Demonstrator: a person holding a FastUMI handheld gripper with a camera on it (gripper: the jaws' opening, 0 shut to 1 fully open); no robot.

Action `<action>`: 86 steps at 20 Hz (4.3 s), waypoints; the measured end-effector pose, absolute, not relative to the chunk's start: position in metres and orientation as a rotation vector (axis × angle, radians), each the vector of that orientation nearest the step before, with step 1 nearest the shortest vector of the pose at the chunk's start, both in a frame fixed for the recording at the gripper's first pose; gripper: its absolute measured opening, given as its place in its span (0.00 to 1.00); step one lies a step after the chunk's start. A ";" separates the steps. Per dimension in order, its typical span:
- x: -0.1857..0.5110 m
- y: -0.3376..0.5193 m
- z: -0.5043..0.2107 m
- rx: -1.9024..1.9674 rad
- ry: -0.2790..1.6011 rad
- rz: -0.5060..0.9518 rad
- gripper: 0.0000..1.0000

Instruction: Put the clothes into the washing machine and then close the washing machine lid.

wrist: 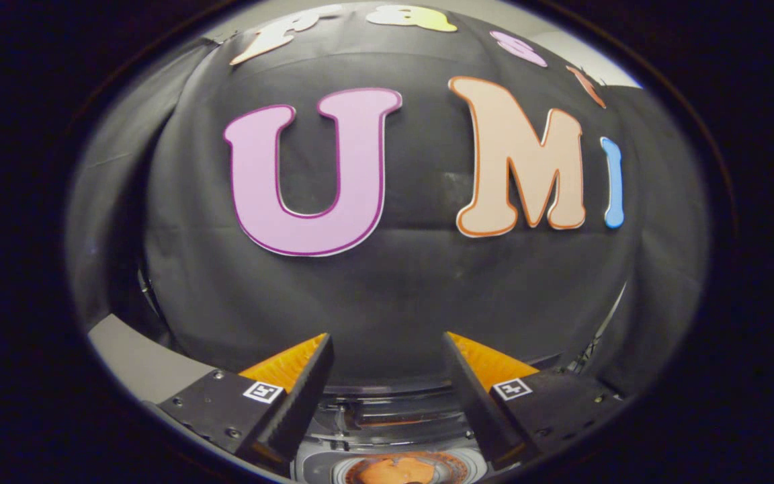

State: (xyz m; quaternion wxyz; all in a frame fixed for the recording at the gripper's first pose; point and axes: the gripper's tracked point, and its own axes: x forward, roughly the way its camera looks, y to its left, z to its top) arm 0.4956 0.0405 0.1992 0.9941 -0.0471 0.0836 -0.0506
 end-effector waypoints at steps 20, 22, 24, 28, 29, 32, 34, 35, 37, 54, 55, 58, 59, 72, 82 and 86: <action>0.478 0.022 0.155 -0.129 0.189 -0.090 0.98; 0.469 0.021 0.155 -0.131 0.173 -0.089 0.98; 0.460 0.021 0.155 -0.130 0.156 -0.088 0.98; 0.444 0.021 0.153 -0.132 0.142 -0.100 0.98; 0.441 0.021 0.152 -0.131 0.137 -0.101 0.98; 0.431 0.021 0.149 -0.133 0.133 -0.103 0.98; 0.425 0.021 0.148 -0.132 0.129 -0.104 0.98; 0.423 0.021 0.147 -0.131 0.126 -0.105 0.98; 0.418 0.021 0.146 -0.129 0.122 -0.110 0.98; 0.365 0.012 0.042 -0.156 0.377 -0.117 0.98; 0.361 0.013 0.035 -0.165 0.372 -0.116 0.97; 0.345 0.017 0.032 -0.122 0.353 -0.109 0.97; 0.342 0.020 0.031 -0.120 0.352 -0.103 0.98; 0.273 0.028 0.031 -0.093 0.324 -0.058 0.98; 0.142 0.058 0.104 -0.051 0.118 0.080 0.96; 0.083 0.064 0.135 -0.008 0.024 0.125 0.96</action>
